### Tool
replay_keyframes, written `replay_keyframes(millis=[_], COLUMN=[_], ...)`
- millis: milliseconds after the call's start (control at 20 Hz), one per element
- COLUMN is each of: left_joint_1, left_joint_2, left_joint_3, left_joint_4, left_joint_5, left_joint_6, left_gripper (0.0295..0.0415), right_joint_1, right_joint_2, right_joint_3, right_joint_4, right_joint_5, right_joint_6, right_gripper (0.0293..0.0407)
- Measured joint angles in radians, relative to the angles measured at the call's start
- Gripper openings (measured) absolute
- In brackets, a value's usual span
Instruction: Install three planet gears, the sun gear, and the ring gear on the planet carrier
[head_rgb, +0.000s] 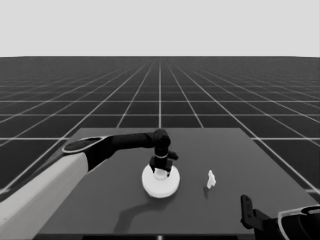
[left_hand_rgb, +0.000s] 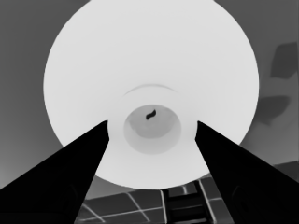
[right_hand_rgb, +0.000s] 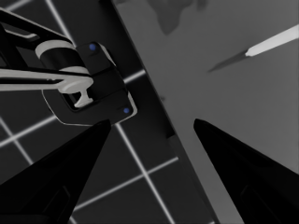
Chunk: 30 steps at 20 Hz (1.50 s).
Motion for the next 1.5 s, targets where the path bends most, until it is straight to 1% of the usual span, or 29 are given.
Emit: replay_keyframes(millis=[1150,1200,1250,1350,1500], left_joint_1=[0.0,0.0,0.0,0.0,0.001], left_joint_2=[0.0,0.0,0.0,0.0,0.0], left_joint_3=[0.0,0.0,0.0,0.0,0.0], left_joint_4=[0.0,0.0,0.0,0.0,0.0], left_joint_5=[0.0,0.0,0.0,0.0,0.0], left_joint_6=[0.201,0.206,0.209,0.212,0.213], left_gripper=[0.0348,0.0373,0.0381,0.0384,0.0385], right_joint_1=[0.0,0.0,0.0,0.0,0.0], right_joint_2=[0.0,0.0,0.0,0.0,0.0], right_joint_3=[0.0,0.0,0.0,0.0,0.0], right_joint_4=[0.0,0.0,0.0,0.0,0.0], right_joint_5=[0.0,0.0,0.0,0.0,0.0], right_joint_6=[0.0,0.0,0.0,0.0,0.0], right_gripper=[0.0385,0.0385,0.0385,0.0385,0.0385])
